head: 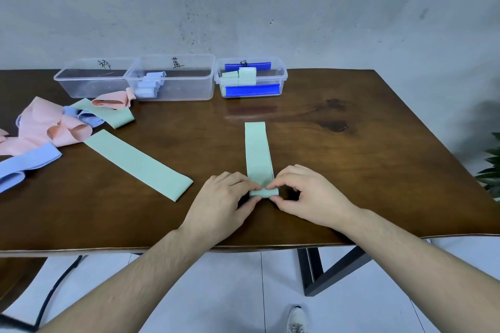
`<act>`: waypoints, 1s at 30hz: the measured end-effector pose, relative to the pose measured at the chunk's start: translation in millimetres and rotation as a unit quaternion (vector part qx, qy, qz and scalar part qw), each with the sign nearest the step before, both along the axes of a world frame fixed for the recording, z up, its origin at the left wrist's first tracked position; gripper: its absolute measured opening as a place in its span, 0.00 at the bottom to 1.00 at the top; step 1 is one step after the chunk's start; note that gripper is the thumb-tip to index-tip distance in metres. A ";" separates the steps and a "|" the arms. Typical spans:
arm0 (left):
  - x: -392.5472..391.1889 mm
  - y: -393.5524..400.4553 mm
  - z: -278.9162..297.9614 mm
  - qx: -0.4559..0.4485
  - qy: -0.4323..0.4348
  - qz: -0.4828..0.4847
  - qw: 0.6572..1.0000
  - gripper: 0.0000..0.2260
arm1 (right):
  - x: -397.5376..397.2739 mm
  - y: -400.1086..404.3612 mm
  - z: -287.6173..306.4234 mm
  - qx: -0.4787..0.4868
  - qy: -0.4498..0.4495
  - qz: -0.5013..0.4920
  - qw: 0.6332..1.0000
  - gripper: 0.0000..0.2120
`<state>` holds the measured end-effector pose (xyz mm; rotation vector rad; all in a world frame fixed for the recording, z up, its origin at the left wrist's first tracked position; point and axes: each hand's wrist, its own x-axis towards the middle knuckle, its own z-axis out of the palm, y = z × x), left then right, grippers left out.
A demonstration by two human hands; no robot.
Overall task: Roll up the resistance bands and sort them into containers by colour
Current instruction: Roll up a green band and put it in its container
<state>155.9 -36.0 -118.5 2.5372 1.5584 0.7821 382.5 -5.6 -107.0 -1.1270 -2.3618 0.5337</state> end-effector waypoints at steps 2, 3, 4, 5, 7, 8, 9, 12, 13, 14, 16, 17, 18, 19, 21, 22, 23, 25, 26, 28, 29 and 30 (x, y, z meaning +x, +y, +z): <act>0.3 -1.1 -0.6 -0.007 0.003 0.000 1.000 0.12 | -0.4 -1.1 -1.0 -0.006 0.004 -0.001 1.000 0.10; 0.5 -1.0 -0.7 -0.011 0.004 0.001 1.000 0.12 | -0.6 -1.3 -1.4 -0.007 0.006 -0.001 1.000 0.10; 0.8 -0.4 -1.0 -0.017 0.004 0.001 1.000 0.11 | -0.6 -1.0 -2.1 -0.005 0.006 -0.003 1.000 0.10; 0.8 0.2 -1.1 -0.023 0.004 0.002 1.000 0.12 | -0.5 -0.6 -2.6 0.002 0.006 -0.006 1.000 0.10; 1.0 1.3 -1.7 -0.035 0.005 0.005 0.999 0.12 | -0.6 0.2 -3.5 0.016 0.005 -0.011 1.000 0.11; 1.0 1.6 -2.0 -0.039 0.003 0.006 0.999 0.12 | -0.9 0.1 -3.5 0.018 0.004 -0.013 1.000 0.12; 1.0 2.0 -2.2 -0.043 0.000 0.007 0.999 0.13 | -1.4 0.1 -3.5 0.018 0.004 -0.012 1.000 0.13; 1.9 3.5 -2.3 -0.057 -0.011 0.011 0.998 0.13 | -1.3 0.0 -3.3 0.006 0.001 -0.005 1.000 0.13; 2.3 3.9 -1.6 -0.061 -0.012 0.014 0.998 0.13 | -1.3 0.7 -2.9 0.002 0.004 -0.003 1.000 0.12; 2.8 3.9 -1.0 -0.063 -0.014 0.016 0.998 0.13 | -1.1 1.2 -2.5 -0.002 0.007 -0.002 1.000 0.11; 3.7 3.7 0.7 -0.062 -0.023 0.020 0.998 0.13 | -1.2 3.3 -1.5 -0.008 0.008 -0.003 1.000 0.10; 4.2 3.4 1.8 -0.062 -0.030 0.021 0.997 0.13 | -1.5 4.1 -1.0 -0.012 0.008 -0.004 1.000 0.10; 4.3 3.0 2.6 -0.061 -0.038 0.020 0.997 0.13 | -1.8 4.8 -0.6 -0.014 0.008 -0.004 1.000 0.10; 4.1 3.0 3.2 -0.059 -0.043 0.018 0.997 0.12 | -2.2 5.2 -0.4 -0.015 0.010 -0.002 1.000 0.10; 3.4 3.5 3.0 -0.057 -0.040 0.016 0.997 0.11 | -2.1 6.3 -0.8 -0.018 0.017 -0.001 1.000 0.10; 3.2 3.9 2.6 -0.057 -0.037 0.017 0.998 0.10 | -1.7 6.5 -1.2 -0.024 0.020 -0.003 0.999 0.10; 2.9 4.8 2.4 -0.057 -0.035 0.019 0.998 0.10 | -1.2 6.5 -1.3 -0.028 0.023 -0.005 0.999 0.10; 2.7 6.6 2.3 -0.058 -0.033 0.022 0.998 0.10 | -0.6 6.1 -1.6 -0.015 0.016 -0.004 1.000 0.11; 2.5 7.4 2.7 -0.059 -0.030 0.023 0.998 0.11 | -0.7 5.6 -1.7 -0.005 0.008 0.001 1.000 0.12; 1.9 9.5 3.9 -0.061 -0.021 0.025 0.998 0.12 | -1.2 5.9 -2.1 0.006 -0.002 0.010 1.000 0.13; 1.7 10.3 4.6 -0.063 -0.019 0.027 0.997 0.12 | -1.5 6.3 -2.2 0.007 -0.003 0.012 1.000 0.13; 1.7 11.0 4.9 -0.066 -0.019 0.028 0.997 0.12 | -1.8 7.6 -2.4 0.007 -0.003 0.010 1.000 0.13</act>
